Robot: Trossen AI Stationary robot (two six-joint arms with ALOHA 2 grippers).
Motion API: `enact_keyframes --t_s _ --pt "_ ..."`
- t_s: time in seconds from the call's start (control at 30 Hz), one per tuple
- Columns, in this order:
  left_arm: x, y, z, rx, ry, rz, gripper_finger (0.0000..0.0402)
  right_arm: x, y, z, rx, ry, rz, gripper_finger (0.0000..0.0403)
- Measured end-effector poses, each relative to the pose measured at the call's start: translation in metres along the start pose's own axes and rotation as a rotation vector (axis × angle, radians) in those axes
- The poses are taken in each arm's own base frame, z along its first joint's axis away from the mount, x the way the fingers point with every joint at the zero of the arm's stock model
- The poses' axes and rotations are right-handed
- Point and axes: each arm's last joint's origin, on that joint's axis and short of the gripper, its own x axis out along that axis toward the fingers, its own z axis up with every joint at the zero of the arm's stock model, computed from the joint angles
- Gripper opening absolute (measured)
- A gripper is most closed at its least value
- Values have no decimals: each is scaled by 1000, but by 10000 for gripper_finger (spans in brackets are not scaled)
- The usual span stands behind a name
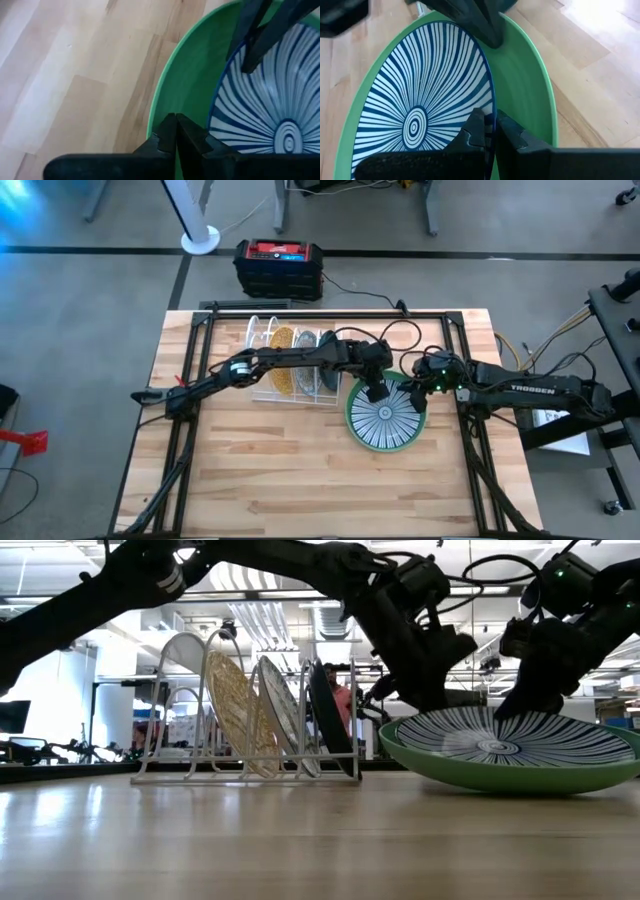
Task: Sort dishes
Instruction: Put the blue plate in the dish rack
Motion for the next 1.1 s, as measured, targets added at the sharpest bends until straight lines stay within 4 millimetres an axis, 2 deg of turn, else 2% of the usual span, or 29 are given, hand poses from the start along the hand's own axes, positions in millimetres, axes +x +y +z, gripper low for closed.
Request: enact_keyframes --t_s 0.23,0.6,0.83,1.0,1.1 --pt "-20 3 8 -30 -27 48 23 0 -1 0 8 -5 -17 0" --pt "-24 7 9 33 -12 -31 60 -4 0 1 1 -28 -5 0" --pt "-51 21 19 25 -28 -28 103 -4 0 1 1 -28 -6 0" --pt "-55 14 17 76 -1 -248 126 -4 0 1 -3 -29 -6 0" --pt "-52 14 10 63 63 -239 134 -4 0 1 -4 -29 -5 0"
